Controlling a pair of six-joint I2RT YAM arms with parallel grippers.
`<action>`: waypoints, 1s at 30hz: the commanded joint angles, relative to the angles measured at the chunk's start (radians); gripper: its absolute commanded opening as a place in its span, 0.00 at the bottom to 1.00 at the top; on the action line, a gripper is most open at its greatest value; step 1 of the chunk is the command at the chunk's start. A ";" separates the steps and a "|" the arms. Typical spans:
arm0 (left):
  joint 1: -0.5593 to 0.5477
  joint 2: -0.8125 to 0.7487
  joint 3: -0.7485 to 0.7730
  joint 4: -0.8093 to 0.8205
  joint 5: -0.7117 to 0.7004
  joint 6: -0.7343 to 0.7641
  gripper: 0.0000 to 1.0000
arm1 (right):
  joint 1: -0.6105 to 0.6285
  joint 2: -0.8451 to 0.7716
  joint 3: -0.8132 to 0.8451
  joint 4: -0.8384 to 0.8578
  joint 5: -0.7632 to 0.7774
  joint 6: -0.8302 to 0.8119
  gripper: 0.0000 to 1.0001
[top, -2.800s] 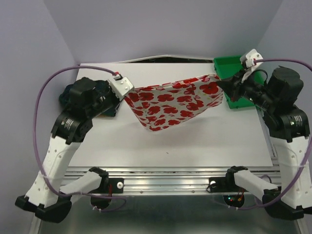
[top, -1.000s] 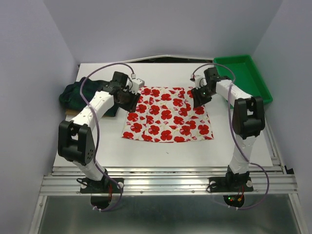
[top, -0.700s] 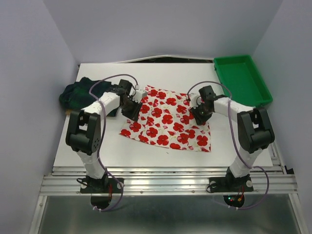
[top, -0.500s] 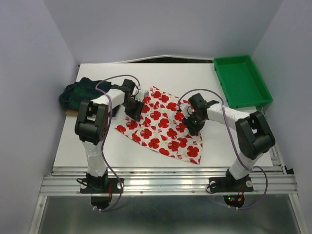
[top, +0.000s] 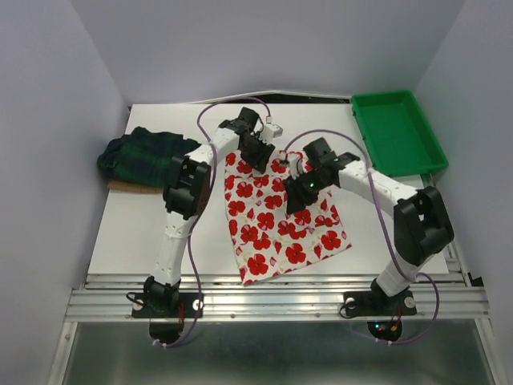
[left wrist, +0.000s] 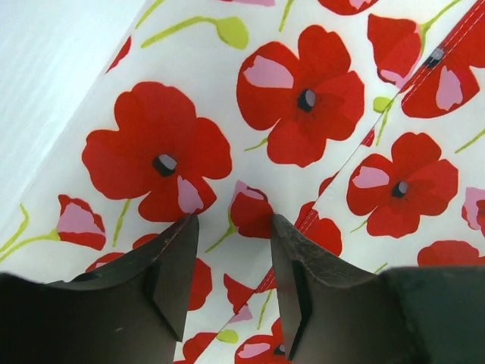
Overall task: Fold and stack the skirts
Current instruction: Fold the skirt
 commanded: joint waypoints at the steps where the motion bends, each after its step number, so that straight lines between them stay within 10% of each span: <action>1: 0.002 -0.085 -0.025 -0.006 -0.002 0.046 0.58 | -0.154 -0.073 0.165 0.067 0.062 0.008 0.48; 15: 0.064 -0.328 -0.217 0.035 0.010 0.110 0.62 | -0.203 0.116 0.107 0.136 0.177 -0.164 0.42; 30: 0.156 -0.049 0.209 -0.013 0.002 0.159 0.51 | -0.301 0.419 0.658 0.145 0.248 -0.281 0.40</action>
